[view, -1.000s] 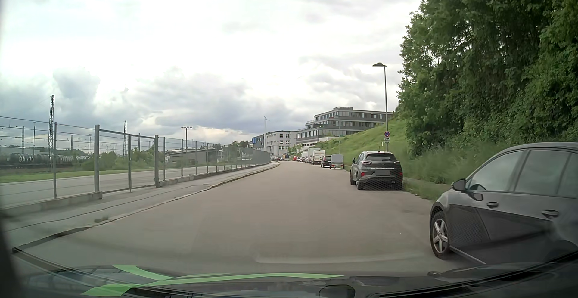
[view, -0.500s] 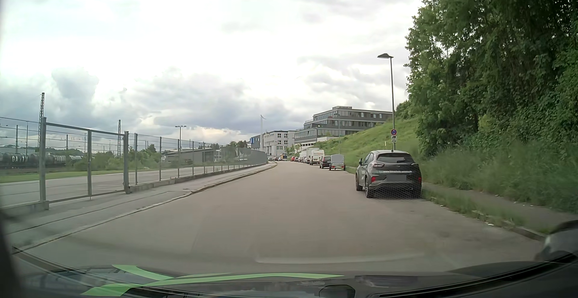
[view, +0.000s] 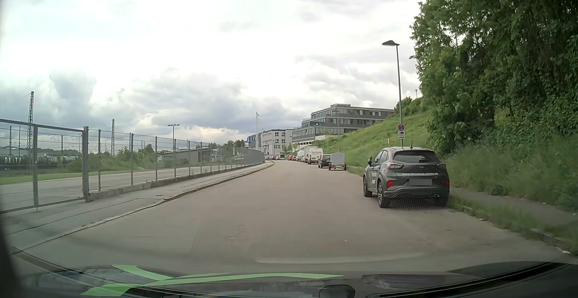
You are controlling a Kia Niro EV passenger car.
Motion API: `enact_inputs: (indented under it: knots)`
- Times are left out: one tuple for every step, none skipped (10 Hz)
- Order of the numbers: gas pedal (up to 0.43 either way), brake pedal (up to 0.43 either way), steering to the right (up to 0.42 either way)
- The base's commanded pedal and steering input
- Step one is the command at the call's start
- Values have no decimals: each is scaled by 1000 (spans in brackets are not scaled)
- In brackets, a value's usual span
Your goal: Follow the waypoints while adhering to traffic rules and regulations
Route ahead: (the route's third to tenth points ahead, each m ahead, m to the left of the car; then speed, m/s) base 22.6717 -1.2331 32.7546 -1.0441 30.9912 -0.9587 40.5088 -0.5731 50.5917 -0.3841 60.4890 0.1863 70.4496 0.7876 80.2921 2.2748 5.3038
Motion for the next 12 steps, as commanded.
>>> enact_inputs:
  knots:
    - [28, 0, 5]
    - [28, 0, 3]
    - [28, 0, 2]
    - [28, 0, 2]
    - [28, 0, 2]
    - [28, 0, 2]
    - [28, 0, 1]
    - [28, 0, 1]
    - [28, 0, 2]
    - [28, 0, 1]
    - [28, 0, 2]
    - [28, 0, 2]
